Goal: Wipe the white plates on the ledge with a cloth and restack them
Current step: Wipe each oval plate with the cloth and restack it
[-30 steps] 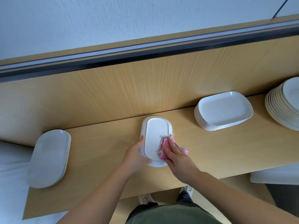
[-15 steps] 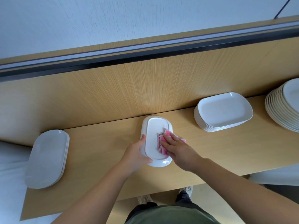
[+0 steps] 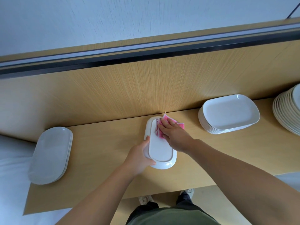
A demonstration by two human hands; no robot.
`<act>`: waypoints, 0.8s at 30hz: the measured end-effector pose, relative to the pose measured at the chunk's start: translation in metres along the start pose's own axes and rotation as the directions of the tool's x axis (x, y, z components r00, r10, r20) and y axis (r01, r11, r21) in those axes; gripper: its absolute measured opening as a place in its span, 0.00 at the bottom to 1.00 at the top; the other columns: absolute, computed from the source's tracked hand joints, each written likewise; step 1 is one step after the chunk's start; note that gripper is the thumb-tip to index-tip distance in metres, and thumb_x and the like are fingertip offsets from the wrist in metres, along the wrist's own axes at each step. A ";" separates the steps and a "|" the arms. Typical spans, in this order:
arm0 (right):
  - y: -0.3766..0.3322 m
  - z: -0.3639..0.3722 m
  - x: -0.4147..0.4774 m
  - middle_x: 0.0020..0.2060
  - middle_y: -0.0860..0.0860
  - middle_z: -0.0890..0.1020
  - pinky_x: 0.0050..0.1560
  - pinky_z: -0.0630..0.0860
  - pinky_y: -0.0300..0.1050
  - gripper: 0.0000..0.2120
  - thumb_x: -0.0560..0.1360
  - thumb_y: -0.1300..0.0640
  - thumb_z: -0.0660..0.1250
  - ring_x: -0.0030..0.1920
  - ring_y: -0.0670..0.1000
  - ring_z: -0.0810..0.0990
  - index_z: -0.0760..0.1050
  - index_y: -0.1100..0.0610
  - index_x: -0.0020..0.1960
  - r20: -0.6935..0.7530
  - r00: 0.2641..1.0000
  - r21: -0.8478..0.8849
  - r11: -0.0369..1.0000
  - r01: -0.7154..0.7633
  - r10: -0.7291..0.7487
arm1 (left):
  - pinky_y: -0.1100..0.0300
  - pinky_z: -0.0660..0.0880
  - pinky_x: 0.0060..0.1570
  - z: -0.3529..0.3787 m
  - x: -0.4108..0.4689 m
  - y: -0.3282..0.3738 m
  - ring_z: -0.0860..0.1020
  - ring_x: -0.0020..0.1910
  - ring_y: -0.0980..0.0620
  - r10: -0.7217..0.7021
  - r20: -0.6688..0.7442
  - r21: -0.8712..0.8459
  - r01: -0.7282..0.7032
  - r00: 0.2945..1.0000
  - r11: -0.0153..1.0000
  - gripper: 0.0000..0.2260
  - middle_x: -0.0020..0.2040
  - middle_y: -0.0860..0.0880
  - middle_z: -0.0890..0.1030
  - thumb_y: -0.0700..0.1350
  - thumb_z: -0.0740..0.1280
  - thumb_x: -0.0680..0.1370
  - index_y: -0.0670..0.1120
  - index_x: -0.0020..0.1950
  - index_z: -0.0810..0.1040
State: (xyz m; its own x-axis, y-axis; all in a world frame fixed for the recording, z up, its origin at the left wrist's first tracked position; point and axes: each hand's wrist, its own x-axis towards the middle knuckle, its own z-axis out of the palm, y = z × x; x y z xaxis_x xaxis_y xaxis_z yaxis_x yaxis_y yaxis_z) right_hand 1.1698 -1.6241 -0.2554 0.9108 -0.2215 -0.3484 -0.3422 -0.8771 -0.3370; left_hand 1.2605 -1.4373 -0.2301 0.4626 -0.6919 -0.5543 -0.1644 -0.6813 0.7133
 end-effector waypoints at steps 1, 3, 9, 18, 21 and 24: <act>-0.002 -0.001 0.000 0.79 0.51 0.48 0.76 0.44 0.52 0.25 0.84 0.52 0.50 0.78 0.58 0.44 0.49 0.54 0.80 0.004 1.000 0.003 1.000 0.007 -0.007 | 0.65 0.66 0.65 0.000 0.000 0.000 0.66 0.71 0.56 0.000 -0.004 -0.006 0.000 1.000 1.000 0.46 0.74 0.53 0.65 0.36 0.77 0.66 0.49 0.78 0.57; -0.003 -0.001 -0.001 0.79 0.51 0.48 0.76 0.44 0.53 0.26 0.83 0.48 0.46 0.78 0.59 0.45 0.49 0.55 0.79 0.005 0.999 0.006 0.999 0.034 -0.034 | 0.63 0.66 0.67 0.001 0.000 -0.001 0.66 0.71 0.56 -0.003 -0.007 -0.020 0.003 1.000 1.000 0.46 0.74 0.53 0.65 0.36 0.78 0.66 0.48 0.78 0.57; -0.002 0.003 -0.012 0.79 0.50 0.49 0.76 0.43 0.54 0.29 0.81 0.45 0.40 0.79 0.58 0.44 0.50 0.53 0.79 0.020 0.992 -0.032 0.991 0.129 -0.129 | 0.59 0.68 0.67 0.000 0.001 -0.004 0.67 0.70 0.54 -0.007 -0.004 -0.036 0.007 1.000 0.999 0.47 0.74 0.52 0.67 0.36 0.78 0.65 0.48 0.78 0.58; -0.016 0.022 -0.039 0.77 0.45 0.43 0.75 0.40 0.52 0.35 0.76 0.42 0.32 0.78 0.59 0.43 0.49 0.52 0.79 0.058 0.973 -0.039 0.974 0.225 -0.222 | 0.58 0.73 0.63 0.000 0.001 -0.005 0.74 0.64 0.54 -0.005 -0.001 -0.066 0.005 1.000 0.998 0.47 0.68 0.51 0.74 0.34 0.78 0.64 0.48 0.78 0.58; -0.017 0.030 -0.051 0.79 0.48 0.46 0.74 0.36 0.50 0.30 0.79 0.45 0.37 0.78 0.57 0.40 0.50 0.51 0.80 0.068 0.967 -0.068 0.966 0.250 -0.246 | 0.57 0.74 0.62 -0.001 0.002 -0.007 0.75 0.63 0.53 -0.005 -0.005 -0.069 0.004 1.000 0.998 0.48 0.67 0.51 0.74 0.34 0.79 0.64 0.48 0.78 0.58; -0.020 0.040 -0.064 0.78 0.47 0.48 0.71 0.32 0.50 0.29 0.80 0.47 0.40 0.76 0.55 0.37 0.51 0.52 0.79 0.044 0.964 -0.060 0.962 0.266 -0.263 | 0.54 0.76 0.60 -0.001 0.003 -0.009 0.76 0.61 0.51 -0.016 -0.003 -0.065 0.016 1.000 0.998 0.49 0.66 0.50 0.74 0.35 0.80 0.62 0.49 0.78 0.58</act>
State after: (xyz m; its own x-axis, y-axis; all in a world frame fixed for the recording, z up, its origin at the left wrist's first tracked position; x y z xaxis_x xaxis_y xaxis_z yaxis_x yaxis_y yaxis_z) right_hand 1.1094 -1.5759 -0.2614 0.9576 0.0362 -0.2859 -0.0735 -0.9285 -0.3640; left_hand 1.2641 -1.4328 -0.2376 0.4682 -0.6798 -0.5644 -0.0999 -0.6754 0.7306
